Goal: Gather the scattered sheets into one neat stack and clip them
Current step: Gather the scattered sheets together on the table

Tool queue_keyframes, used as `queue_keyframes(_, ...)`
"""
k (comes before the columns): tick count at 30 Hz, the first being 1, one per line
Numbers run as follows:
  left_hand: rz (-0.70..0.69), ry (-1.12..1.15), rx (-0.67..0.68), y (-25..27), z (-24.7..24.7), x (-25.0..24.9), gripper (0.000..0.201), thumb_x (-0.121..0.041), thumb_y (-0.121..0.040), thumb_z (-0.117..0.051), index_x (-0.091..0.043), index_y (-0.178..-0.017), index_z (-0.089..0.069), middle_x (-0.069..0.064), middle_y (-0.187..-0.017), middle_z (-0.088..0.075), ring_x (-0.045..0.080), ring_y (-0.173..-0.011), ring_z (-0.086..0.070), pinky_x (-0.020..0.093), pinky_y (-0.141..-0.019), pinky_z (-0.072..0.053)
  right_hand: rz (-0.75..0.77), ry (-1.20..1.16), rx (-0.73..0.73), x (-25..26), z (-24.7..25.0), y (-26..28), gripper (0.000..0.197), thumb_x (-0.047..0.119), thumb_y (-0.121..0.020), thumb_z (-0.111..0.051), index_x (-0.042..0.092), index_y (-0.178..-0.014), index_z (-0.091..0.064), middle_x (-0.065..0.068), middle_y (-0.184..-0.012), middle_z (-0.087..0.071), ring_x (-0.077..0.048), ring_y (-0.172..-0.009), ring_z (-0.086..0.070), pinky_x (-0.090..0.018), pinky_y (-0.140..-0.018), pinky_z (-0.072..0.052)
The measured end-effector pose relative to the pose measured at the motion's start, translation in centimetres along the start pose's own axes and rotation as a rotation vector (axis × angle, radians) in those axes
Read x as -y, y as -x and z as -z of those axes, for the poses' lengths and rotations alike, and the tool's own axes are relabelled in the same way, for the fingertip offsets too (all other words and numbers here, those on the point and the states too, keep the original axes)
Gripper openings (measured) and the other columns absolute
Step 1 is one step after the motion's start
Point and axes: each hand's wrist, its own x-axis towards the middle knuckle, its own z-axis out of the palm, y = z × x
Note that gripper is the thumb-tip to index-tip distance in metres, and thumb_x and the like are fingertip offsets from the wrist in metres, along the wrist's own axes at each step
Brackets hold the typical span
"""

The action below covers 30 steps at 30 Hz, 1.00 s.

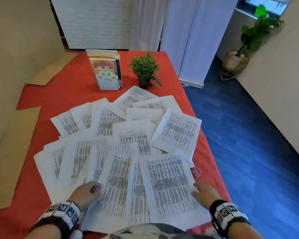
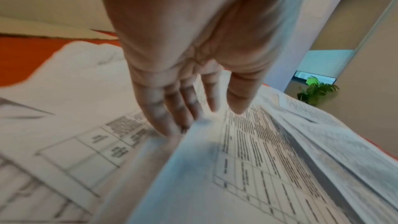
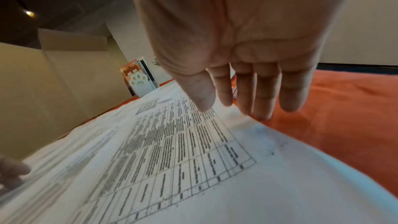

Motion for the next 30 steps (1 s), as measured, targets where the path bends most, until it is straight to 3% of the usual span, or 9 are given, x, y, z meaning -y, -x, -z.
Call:
queue_keyframes(3, 0.05, -0.017, -0.103, -1.2, -0.3, -0.9, 0.047, -0.03, -0.082, -0.063, -0.017, -0.126, -0.053, 0.009, -0.121, -0.055, 0.024, -0.106, -0.055, 0.029, -0.09, -0.044, -0.069, -0.047, -0.046, 1.0, -0.1, -1.3, 0.053, 0.033, -0.084, -0.061, 0.018, -0.134, -0.048, -0.011, -0.134, -0.049, -0.027, -0.115, -0.055, -0.034, -0.1, -0.046)
queue_keyframes(7, 0.078, 0.035, -0.165, -1.4, -1.3, -2.8, 0.084, -0.043, -0.067, -0.078, -0.016, -0.136, -0.039, 0.017, -0.131, -0.044, 0.032, -0.116, -0.05, 0.037, -0.098, -0.043, -0.139, -0.101, -0.036, 2.4, -0.9, -1.9, 0.084, 0.036, -0.08, -0.065, 0.017, -0.148, -0.021, -0.015, -0.137, -0.045, -0.033, -0.123, -0.05, -0.042, -0.104, -0.043)
queue_keyframes(11, 0.085, 0.052, -0.174, -1.3, -2.9, -3.8, 0.1, -0.026, -0.058, -0.087, -0.017, -0.139, -0.029, 0.018, -0.13, -0.037, 0.033, -0.113, -0.049, 0.04, -0.1, -0.043, -0.164, -0.08, 0.004, 4.0, -1.9, -2.0, 0.06, 0.034, -0.079, -0.067, 0.013, -0.125, -0.036, -0.012, -0.124, -0.057, -0.031, -0.113, -0.057, -0.043, -0.097, -0.048)
queue_keyframes(13, 0.063, 0.056, -0.176, -1.3, -3.5, -4.1, 0.1, -0.02, -0.061, -0.085, -0.016, -0.141, -0.027, 0.016, -0.129, -0.041, 0.031, -0.114, -0.049, 0.04, -0.101, -0.043, -0.15, -0.073, 0.021, 4.9, -2.3, -1.8, 0.052, 0.035, -0.08, -0.067, 0.011, -0.118, -0.04, -0.012, -0.12, -0.057, -0.031, -0.109, -0.058, -0.043, -0.094, -0.049)
queue_keyframes(16, 0.056, 0.063, -0.15, -1.3, -3.8, -4.1, 0.087, -0.017, -0.065, -0.082, -0.013, -0.138, -0.034, 0.006, -0.107, -0.053, 0.022, -0.097, -0.054, 0.033, -0.089, -0.047, -0.115, -0.105, 0.014, 6.0, -2.7, -1.8, 0.056, 0.038, -0.078, -0.066, 0.008, -0.12, -0.044, -0.012, -0.121, -0.051, -0.03, -0.107, -0.056, -0.041, -0.093, -0.049)
queue_keyframes(22, 0.111, 0.12, -0.226, -0.6, -4.0, -4.7, 0.076, -0.008, -0.063, -0.082, -0.016, -0.127, -0.043, 0.012, -0.133, -0.028, 0.03, -0.105, -0.052, 0.034, -0.102, -0.039, -0.053, -0.232, 0.057, 9.2, -3.2, -1.9, 0.042, 0.028, -0.086, -0.062, 0.01, -0.119, -0.042, -0.005, -0.107, -0.052, -0.022, -0.097, -0.053, -0.028, -0.082, -0.044)
queue_keyframes(25, 0.069, 0.158, -0.263, -0.8, -4.0, -4.4, 0.081, -0.003, -0.07, -0.073, -0.018, -0.138, -0.033, 0.015, -0.128, -0.045, 0.031, -0.102, -0.056, 0.037, -0.092, -0.047, 0.036, -0.13, 0.015, 10.5, -3.3, -2.1, 0.014, 0.022, -0.087, -0.058, 0.012, -0.091, -0.051, -0.003, -0.092, -0.054, -0.019, -0.08, -0.051, -0.025, -0.067, -0.04)
queue_keyframes(27, 0.054, 0.188, -0.287, -0.9, -3.6, -3.9, 0.079, -0.005, -0.076, -0.069, -0.018, -0.142, -0.029, 0.015, -0.116, -0.06, 0.031, -0.098, -0.06, 0.036, -0.082, -0.051, 0.074, -0.186, -0.059, 11.0, -2.8, -2.4, 0.013, 0.019, -0.087, -0.058, 0.013, -0.08, -0.049, -0.002, -0.082, -0.054, -0.02, -0.074, -0.05, -0.026, -0.06, -0.037)
queue_keyframes(30, 0.085, 0.184, -0.373, -1.8, -1.9, -2.8, 0.04, -0.008, -0.085, -0.06, -0.007, -0.124, -0.053, 0.016, -0.111, -0.065, 0.033, -0.098, -0.061, 0.036, -0.083, -0.05, 0.052, -0.383, -0.26, 11.3, -0.5, -3.3, 0.005, 0.015, -0.088, -0.057, 0.012, -0.085, -0.054, -0.002, -0.074, -0.055, -0.023, -0.075, -0.053, -0.028, -0.063, -0.039)
